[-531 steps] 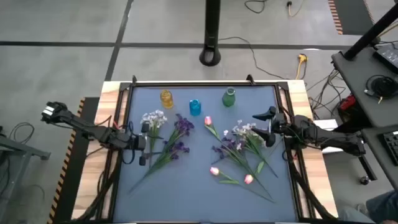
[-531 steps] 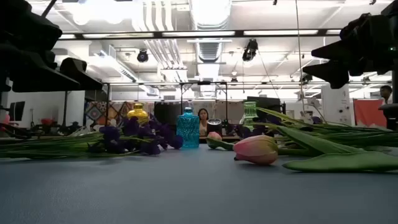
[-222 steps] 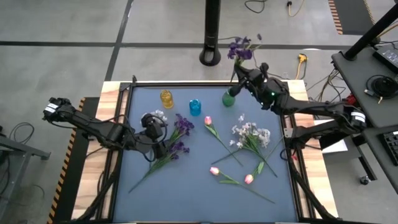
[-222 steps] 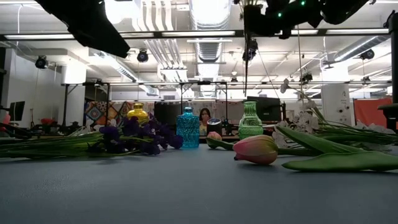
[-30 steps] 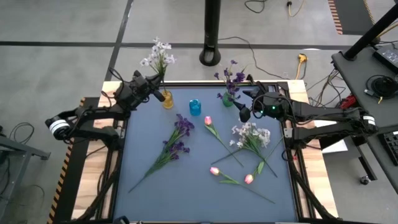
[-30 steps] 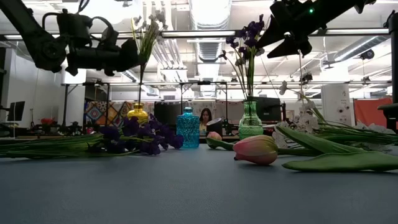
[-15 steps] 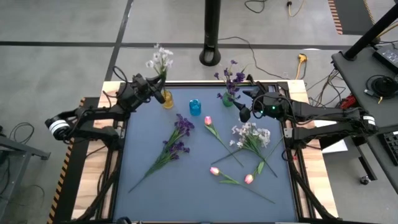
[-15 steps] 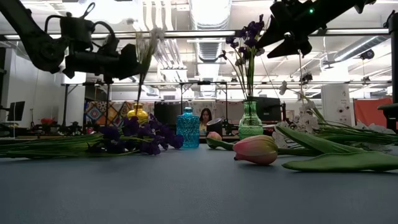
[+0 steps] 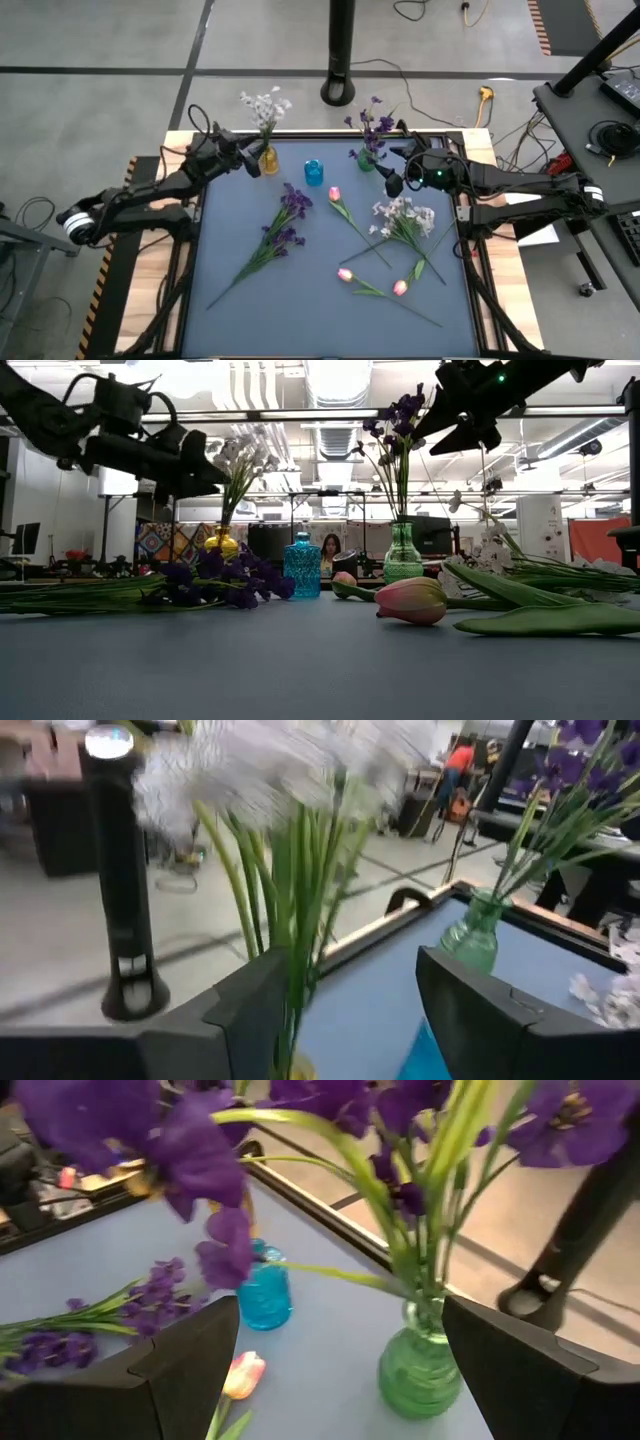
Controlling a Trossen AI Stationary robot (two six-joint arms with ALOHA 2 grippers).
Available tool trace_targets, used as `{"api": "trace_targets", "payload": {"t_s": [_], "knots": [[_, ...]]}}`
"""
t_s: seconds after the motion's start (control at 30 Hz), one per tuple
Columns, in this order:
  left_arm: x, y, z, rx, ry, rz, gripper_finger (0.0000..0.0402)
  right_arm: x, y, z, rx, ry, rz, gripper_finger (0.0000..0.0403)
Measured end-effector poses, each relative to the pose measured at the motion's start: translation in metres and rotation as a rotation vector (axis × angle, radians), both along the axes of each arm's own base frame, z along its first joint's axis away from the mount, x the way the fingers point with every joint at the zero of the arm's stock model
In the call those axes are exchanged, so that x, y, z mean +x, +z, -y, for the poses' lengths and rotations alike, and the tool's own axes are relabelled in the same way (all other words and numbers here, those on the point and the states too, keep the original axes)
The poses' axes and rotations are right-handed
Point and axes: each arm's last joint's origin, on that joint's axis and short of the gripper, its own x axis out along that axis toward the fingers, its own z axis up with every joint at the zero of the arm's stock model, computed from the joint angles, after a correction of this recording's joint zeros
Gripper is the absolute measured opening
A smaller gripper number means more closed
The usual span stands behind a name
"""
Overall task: Sort flowers into vase by color
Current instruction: Put the left white flower into the yellow vase, then put the top pink flower into the blue vase
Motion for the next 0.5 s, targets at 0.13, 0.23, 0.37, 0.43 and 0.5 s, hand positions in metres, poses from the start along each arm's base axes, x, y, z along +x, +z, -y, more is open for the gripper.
{"api": "trace_targets", "payload": {"t_s": [0.13,0.23,0.37,0.43,0.5], "knots": [[-0.005,-0.002,0.017,-0.076,-0.049,-0.067,0.0213,0.001,0.0,-0.004,0.025,0.045,0.01,0.0343],[-0.006,0.0,0.03,-0.098,-0.104,-0.082,0.0212,0.003,0.0,-0.01,0.028,0.081,0.011,0.0343],[-0.006,0.003,0.048,-0.119,-0.165,-0.079,0.0207,0.005,0.0,-0.022,0.045,0.131,0.02,0.0343],[-0.005,0.004,0.057,-0.126,-0.188,-0.078,0.0205,0.006,0.0,-0.029,0.054,0.158,0.025,0.0343],[-0.003,0.005,0.066,-0.136,-0.219,-0.074,0.0204,0.007,0.0,-0.035,0.065,0.185,0.03,0.0343]]}}
